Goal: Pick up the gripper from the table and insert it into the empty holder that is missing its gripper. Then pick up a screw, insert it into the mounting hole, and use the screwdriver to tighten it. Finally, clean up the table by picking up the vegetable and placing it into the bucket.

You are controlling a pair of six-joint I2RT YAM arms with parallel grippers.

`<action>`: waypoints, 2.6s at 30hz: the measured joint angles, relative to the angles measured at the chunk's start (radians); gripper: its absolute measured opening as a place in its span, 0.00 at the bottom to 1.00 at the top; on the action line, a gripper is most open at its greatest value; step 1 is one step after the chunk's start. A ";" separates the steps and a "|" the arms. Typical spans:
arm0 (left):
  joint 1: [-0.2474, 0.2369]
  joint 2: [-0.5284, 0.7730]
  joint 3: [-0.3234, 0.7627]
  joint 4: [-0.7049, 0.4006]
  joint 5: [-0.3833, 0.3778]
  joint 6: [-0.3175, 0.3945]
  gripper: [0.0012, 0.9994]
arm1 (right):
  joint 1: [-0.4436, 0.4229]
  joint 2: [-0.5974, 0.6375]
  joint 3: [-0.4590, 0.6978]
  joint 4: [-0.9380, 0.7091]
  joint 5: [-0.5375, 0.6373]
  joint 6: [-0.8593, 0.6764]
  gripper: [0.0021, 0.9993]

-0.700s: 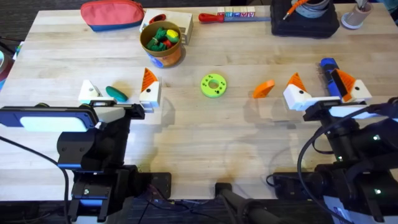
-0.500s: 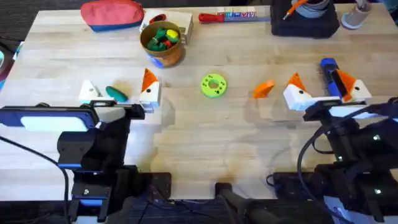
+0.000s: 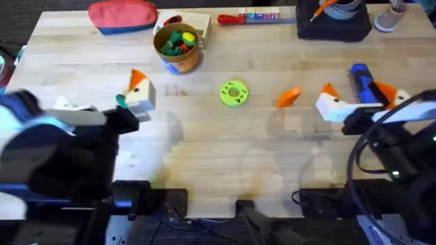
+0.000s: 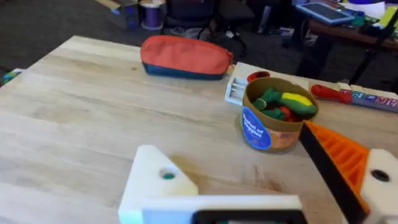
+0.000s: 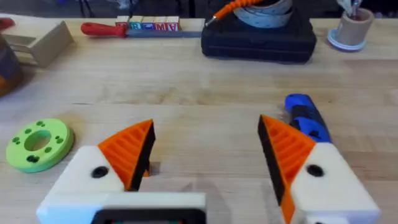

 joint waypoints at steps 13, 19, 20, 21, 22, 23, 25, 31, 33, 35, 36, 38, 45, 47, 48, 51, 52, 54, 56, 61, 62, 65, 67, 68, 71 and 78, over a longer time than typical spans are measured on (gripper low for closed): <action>0.000 0.755 0.546 -0.413 -0.099 -0.067 0.99 | 0.000 0.482 0.549 -0.320 0.019 0.000 0.99; 0.000 0.926 0.570 -0.420 -0.095 -0.087 0.99 | 0.000 0.537 0.577 -0.312 0.019 0.000 0.99; 0.000 0.945 0.570 -0.420 -0.085 -0.093 0.99 | 0.000 0.537 0.577 -0.311 0.020 0.000 0.99; 0.000 0.963 0.570 -0.422 -0.074 -0.097 0.99 | 0.000 0.537 0.577 -0.311 0.020 0.000 0.99; 0.000 0.977 0.570 -0.423 -0.062 -0.099 0.97 | 0.000 0.537 0.577 -0.311 0.020 0.000 0.99; 0.000 0.990 0.570 -0.423 -0.051 -0.099 0.82 | 0.000 0.537 0.577 -0.311 0.020 0.000 0.99; 0.000 1.005 0.570 -0.422 -0.035 -0.085 0.49 | 0.000 0.537 0.577 -0.311 0.020 0.000 0.99; -0.031 0.954 0.573 -0.429 -0.027 0.009 0.08 | 0.000 0.537 0.577 -0.311 0.020 0.000 0.99; -0.082 0.900 0.576 -0.431 -0.026 0.040 0.40 | 0.000 0.537 0.577 -0.312 0.020 0.000 0.99; -0.153 0.838 0.579 -0.428 -0.024 0.061 0.72 | 0.000 0.537 0.577 -0.312 0.020 0.000 0.99; -0.195 0.805 0.581 -0.424 -0.024 0.069 0.88 | 0.000 0.537 0.577 -0.312 0.020 0.000 0.99; -0.280 0.748 0.585 -0.419 -0.018 0.076 0.98 | 0.000 0.537 0.577 -0.312 0.020 0.000 0.99; -0.558 0.645 0.592 -0.343 -0.004 0.094 0.99 | 0.000 0.537 0.577 -0.313 0.019 0.000 0.99; -0.613 0.644 0.592 -0.294 -0.003 0.095 0.99 | 0.000 0.537 0.577 -0.312 0.020 0.000 0.99; -0.631 0.644 0.592 -0.273 -0.002 0.095 0.99 | 0.000 0.537 0.577 -0.312 0.020 0.000 0.99; -0.669 0.646 0.592 -0.244 -0.001 0.095 0.99 | 0.000 0.537 0.577 -0.312 0.020 0.000 0.99; -0.673 0.646 0.592 -0.246 -0.001 0.095 0.99 | 0.000 0.537 0.577 -0.312 0.020 0.000 0.99; -0.674 0.646 0.592 -0.246 -0.001 0.095 0.99 | 0.000 0.537 0.577 -0.312 0.020 0.000 0.99; -0.674 0.646 0.592 -0.241 0.002 0.087 0.99 | 0.000 0.537 0.577 -0.312 0.020 0.000 0.99; -0.674 0.646 0.592 -0.237 0.015 0.068 0.99 | 0.000 0.537 0.577 -0.312 0.020 0.000 0.99; -0.674 0.646 0.592 -0.235 0.017 0.067 0.99 | 0.000 0.537 0.577 -0.312 0.020 0.000 0.99; -0.675 0.649 0.592 -0.224 0.021 0.064 0.99 | 0.000 0.537 0.577 -0.312 0.020 0.000 0.99; -0.676 0.651 0.590 -0.185 0.025 0.067 0.99 | 0.000 0.537 0.577 -0.312 0.020 0.000 0.99; -0.676 0.653 0.585 -0.158 0.030 0.074 0.99 | 0.000 0.537 0.577 -0.312 0.020 0.000 0.99; -0.675 0.644 0.535 -0.038 0.070 0.124 0.99 | 0.000 0.537 0.577 -0.312 0.019 0.000 0.99; -0.670 0.515 0.236 0.261 0.173 0.188 0.99 | 0.000 0.537 0.577 -0.313 0.020 0.000 0.99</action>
